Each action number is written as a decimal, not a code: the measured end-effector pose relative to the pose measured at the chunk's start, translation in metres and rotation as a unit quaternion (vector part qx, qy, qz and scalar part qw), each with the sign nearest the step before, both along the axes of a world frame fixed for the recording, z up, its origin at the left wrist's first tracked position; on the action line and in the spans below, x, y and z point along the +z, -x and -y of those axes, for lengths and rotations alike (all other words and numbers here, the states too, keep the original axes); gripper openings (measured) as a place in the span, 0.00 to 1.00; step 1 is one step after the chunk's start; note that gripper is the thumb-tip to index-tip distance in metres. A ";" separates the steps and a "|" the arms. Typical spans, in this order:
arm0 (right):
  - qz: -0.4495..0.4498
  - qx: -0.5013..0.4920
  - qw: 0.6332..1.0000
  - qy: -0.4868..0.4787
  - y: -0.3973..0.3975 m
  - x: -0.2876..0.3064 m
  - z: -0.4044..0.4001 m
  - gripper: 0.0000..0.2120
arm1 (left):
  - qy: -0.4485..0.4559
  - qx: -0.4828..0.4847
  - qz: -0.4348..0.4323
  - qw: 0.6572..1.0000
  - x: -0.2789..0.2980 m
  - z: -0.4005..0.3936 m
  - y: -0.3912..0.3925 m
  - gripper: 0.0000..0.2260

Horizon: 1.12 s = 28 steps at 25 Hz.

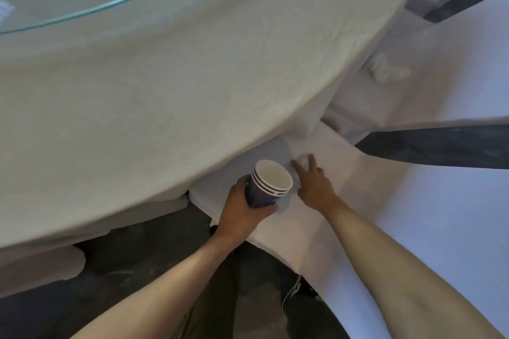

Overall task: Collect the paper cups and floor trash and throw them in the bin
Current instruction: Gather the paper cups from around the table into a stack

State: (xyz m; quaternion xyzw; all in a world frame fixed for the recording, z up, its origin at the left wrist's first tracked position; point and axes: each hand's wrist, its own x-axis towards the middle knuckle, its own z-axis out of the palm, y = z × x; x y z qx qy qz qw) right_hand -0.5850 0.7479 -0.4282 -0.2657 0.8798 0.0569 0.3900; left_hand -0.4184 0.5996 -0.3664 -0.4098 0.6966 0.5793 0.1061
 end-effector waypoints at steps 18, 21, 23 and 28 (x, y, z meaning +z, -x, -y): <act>0.010 -0.130 0.950 0.285 -0.008 0.436 -0.131 0.11 | 0.051 -0.095 -0.095 0.990 0.308 -0.150 0.023 0.28; 0.051 -0.135 0.944 0.296 -0.009 0.448 -0.121 0.20 | 0.062 -0.069 -0.116 0.989 0.305 -0.140 0.038 0.30; 0.044 -0.122 0.945 0.302 -0.015 0.457 -0.138 0.24 | 0.084 -0.053 -0.127 0.987 0.302 -0.151 0.035 0.31; 0.021 -0.090 0.928 0.362 -0.014 0.477 -0.197 0.22 | 0.110 -0.040 -0.170 0.978 0.331 -0.208 0.037 0.32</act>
